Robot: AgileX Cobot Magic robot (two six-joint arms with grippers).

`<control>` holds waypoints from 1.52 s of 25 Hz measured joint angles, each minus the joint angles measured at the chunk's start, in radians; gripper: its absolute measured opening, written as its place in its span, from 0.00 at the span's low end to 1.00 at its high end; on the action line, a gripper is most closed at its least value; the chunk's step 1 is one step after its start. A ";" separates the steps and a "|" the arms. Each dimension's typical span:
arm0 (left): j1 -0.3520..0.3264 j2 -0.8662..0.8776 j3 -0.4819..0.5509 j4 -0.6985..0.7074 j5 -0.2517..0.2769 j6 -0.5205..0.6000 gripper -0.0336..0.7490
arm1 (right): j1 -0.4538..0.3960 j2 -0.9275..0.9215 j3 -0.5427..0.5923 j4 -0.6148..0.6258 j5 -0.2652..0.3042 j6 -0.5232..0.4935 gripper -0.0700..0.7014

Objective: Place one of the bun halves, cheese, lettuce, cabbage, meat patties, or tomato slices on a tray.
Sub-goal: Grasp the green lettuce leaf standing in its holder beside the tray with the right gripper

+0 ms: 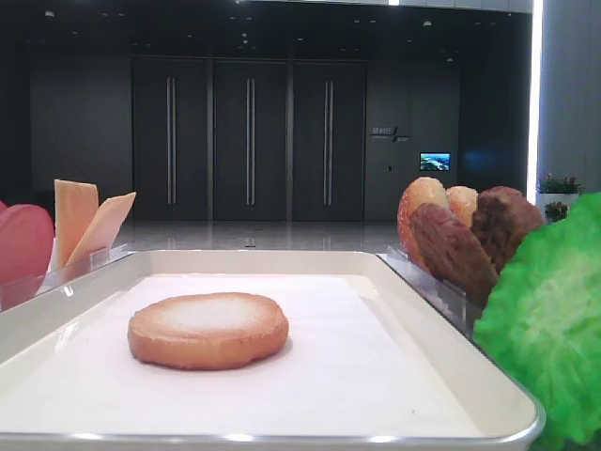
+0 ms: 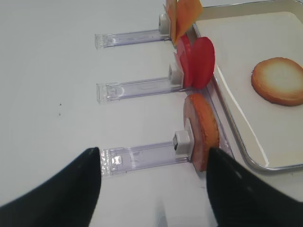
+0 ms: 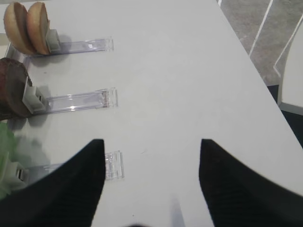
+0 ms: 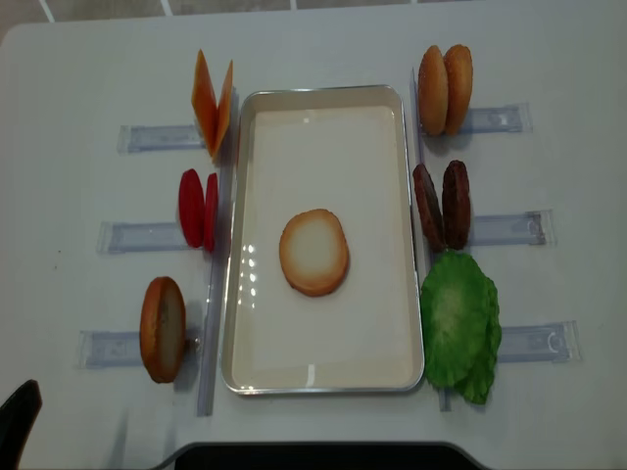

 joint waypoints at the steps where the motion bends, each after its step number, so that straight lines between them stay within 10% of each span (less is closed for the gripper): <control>1: 0.000 0.000 0.000 0.000 0.000 0.000 0.71 | 0.000 0.000 0.000 0.000 0.000 0.000 0.63; 38: 0.000 0.000 0.000 0.000 0.000 0.000 0.47 | 0.000 0.125 -0.010 0.034 -0.006 0.012 0.63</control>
